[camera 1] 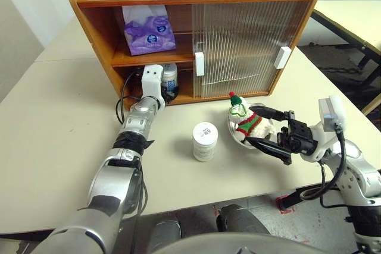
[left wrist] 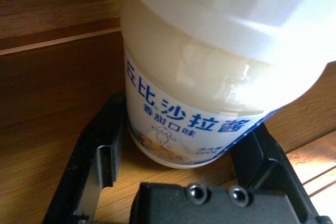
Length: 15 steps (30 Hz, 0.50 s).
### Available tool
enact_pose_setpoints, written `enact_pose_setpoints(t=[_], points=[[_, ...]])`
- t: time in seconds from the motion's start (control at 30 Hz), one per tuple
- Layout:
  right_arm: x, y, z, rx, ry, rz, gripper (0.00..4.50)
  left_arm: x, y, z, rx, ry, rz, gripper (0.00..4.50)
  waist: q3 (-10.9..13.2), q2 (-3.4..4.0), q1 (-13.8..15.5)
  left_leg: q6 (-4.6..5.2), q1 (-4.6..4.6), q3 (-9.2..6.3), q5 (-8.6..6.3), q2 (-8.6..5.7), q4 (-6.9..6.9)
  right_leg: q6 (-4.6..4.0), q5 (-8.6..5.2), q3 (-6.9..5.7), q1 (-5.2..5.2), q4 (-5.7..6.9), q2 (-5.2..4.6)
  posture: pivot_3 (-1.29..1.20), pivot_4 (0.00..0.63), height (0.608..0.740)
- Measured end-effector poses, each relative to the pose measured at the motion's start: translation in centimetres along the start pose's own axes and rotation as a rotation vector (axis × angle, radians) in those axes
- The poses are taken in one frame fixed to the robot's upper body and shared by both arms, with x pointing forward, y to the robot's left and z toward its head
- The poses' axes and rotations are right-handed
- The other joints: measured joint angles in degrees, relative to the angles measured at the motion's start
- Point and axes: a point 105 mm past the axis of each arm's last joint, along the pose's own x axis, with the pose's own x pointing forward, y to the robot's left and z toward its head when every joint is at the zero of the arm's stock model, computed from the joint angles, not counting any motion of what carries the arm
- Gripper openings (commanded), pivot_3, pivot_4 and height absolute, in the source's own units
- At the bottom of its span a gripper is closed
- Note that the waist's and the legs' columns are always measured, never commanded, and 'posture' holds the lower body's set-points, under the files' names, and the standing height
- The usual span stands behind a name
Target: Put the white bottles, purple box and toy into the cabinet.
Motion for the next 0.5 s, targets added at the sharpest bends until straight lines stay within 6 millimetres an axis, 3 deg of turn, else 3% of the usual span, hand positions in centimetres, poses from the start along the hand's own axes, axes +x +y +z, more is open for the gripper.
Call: enact_pose_setpoints(t=[0.5], points=[[0.21, 0.01, 0.02, -0.014, 0.001, 0.009, 4.5, -0.57, -0.05, -0.15, -0.095, 0.031, 0.016, 3.17, 0.0, -0.06, 0.0, -0.01, -0.05, 0.0, 0.0, -0.01, 0.0, -0.01, 0.0, 0.0, 0.0, -0.04, -0.01, -0.22, 0.016, 0.74]])
